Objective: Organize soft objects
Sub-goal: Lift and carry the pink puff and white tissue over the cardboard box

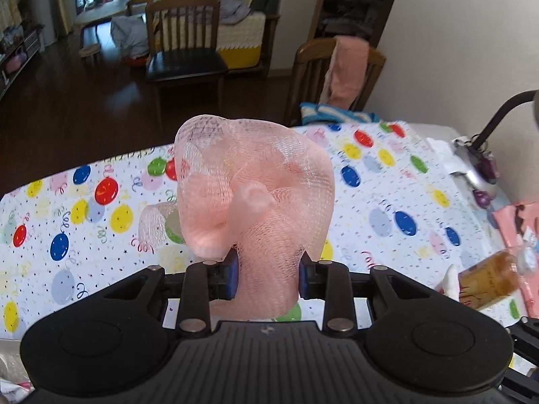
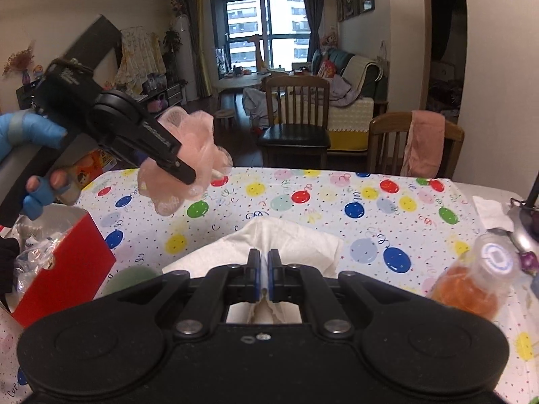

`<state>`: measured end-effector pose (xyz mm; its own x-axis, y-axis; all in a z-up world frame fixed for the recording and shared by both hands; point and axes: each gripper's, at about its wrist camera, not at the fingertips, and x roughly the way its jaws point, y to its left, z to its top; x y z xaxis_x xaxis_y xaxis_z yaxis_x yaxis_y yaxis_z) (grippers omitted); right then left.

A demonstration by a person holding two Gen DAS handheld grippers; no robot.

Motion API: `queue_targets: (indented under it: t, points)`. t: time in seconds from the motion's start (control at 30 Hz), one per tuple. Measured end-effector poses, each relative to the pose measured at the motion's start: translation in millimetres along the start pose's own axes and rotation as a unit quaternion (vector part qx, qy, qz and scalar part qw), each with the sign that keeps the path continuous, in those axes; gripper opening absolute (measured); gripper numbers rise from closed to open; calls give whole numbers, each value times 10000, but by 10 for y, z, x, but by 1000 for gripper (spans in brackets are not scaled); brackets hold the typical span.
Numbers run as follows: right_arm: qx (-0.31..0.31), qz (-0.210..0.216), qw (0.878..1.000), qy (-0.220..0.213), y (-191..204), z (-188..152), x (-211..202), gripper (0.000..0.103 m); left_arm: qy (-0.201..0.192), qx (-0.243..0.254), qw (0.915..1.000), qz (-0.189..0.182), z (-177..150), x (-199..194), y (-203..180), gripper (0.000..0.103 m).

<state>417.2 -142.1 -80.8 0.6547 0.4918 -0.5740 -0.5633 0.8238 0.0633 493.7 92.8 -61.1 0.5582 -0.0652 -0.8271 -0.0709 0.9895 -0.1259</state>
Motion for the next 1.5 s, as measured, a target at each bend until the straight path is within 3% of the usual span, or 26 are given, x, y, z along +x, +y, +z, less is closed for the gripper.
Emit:
queue_targets:
  t: [0.37, 0.7, 1.07, 1.5]
  points:
    - [-42, -111, 9999, -46, 273, 11, -353, 4, -205, 47, 9993, -302, -127, -571, 187, 31]
    - [-74, 148, 9997, -186, 782, 124, -669, 4, -258, 253, 9980, -524, -482, -1266, 481, 31]
    - [-455, 577, 9970, -230, 1600, 200, -775, 4, -437, 56, 9987, -249, -998, -2012, 1214, 32]
    - [-802, 1071, 9910, -8, 2378, 310, -543, 4, -329, -481, 9980, 234, -1581, -2363, 2143, 31]
